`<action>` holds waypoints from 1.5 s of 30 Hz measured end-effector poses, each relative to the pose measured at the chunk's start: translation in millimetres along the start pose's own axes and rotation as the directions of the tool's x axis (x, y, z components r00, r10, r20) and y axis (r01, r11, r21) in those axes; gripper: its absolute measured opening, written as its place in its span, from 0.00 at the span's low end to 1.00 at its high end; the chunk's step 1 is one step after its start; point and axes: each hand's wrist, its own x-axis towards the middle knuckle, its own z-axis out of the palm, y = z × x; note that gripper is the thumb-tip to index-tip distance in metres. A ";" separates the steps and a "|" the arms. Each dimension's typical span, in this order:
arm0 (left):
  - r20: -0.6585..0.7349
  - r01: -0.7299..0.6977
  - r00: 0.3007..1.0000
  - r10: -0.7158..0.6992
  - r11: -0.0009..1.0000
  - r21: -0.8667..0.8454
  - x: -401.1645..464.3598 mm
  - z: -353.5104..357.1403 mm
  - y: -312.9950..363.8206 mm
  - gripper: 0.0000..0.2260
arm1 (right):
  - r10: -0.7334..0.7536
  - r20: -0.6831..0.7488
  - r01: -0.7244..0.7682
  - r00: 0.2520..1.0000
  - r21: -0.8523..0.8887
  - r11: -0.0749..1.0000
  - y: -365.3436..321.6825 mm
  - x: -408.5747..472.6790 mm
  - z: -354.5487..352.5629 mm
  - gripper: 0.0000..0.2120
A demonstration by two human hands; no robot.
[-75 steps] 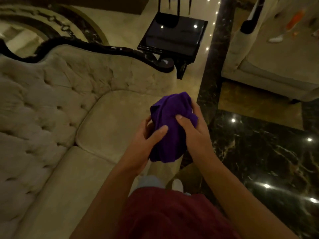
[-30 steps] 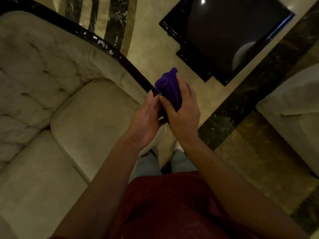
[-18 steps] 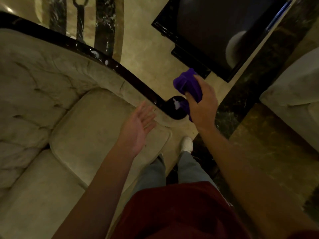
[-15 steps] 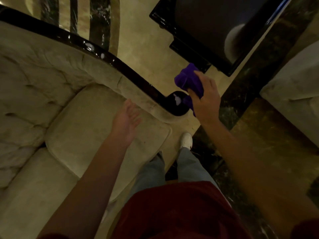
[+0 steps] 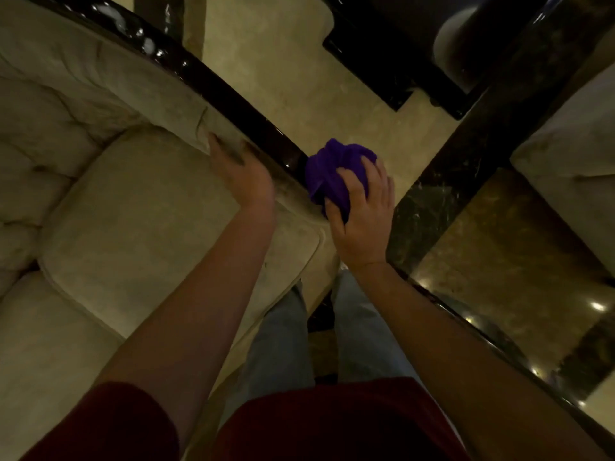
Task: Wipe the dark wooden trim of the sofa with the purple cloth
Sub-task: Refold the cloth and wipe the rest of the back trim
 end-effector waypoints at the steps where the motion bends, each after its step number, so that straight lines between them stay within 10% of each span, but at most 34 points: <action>1: 0.009 -0.029 1.000 0.029 0.999 0.021 1.1 -0.5 -4.7 0.26 | -0.020 0.006 0.020 1.000 -0.014 1.000 2.4 -3.0 -0.3 0.22; 45: 0.022 -0.199 0.980 0.198 0.970 0.143 86.0 -50.7 -4.5 0.35 | -0.170 0.056 0.158 0.984 0.172 0.972 -98.3 70.1 54.8 0.32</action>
